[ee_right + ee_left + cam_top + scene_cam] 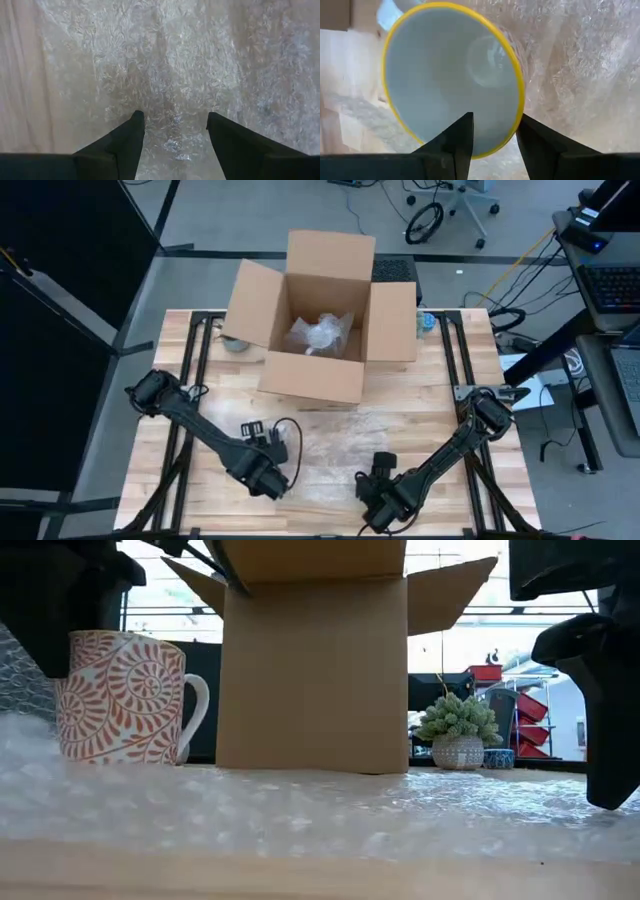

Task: Wrap mug
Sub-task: Wrap the orange mug with bubble wrap

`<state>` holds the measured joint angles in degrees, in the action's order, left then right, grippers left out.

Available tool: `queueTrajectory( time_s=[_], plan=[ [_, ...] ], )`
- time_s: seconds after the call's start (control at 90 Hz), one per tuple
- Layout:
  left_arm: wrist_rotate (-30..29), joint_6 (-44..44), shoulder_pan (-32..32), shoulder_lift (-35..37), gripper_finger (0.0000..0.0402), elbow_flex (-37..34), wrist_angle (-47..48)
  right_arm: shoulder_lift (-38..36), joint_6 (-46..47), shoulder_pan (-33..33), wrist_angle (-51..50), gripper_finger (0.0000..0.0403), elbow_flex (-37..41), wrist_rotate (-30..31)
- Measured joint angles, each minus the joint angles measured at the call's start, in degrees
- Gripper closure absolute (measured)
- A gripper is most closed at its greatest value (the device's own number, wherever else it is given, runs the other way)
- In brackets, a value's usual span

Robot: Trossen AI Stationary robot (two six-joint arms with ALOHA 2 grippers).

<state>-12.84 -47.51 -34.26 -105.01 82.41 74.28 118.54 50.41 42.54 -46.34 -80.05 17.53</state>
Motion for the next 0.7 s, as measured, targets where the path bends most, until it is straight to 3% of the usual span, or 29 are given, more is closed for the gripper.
queueTrajectory(
  time_s=[0.3,0.522,0.7],
  plan=[
    [-4.49,-19.79,-6.96,6.64,0.0269,0.52,5.24,0.04,-0.08,0.00,0.12,0.0200,0.02,0.68],
    [-6.40,-31.03,-10.74,7.28,0.0269,0.52,6.18,0.07,-0.29,-0.04,0.67,0.0200,0.07,0.92],
    [-14.79,-42.68,-12.30,7.29,0.0269,0.51,6.21,0.09,-0.32,-0.01,1.11,0.0200,0.09,1.72]
  ],
)
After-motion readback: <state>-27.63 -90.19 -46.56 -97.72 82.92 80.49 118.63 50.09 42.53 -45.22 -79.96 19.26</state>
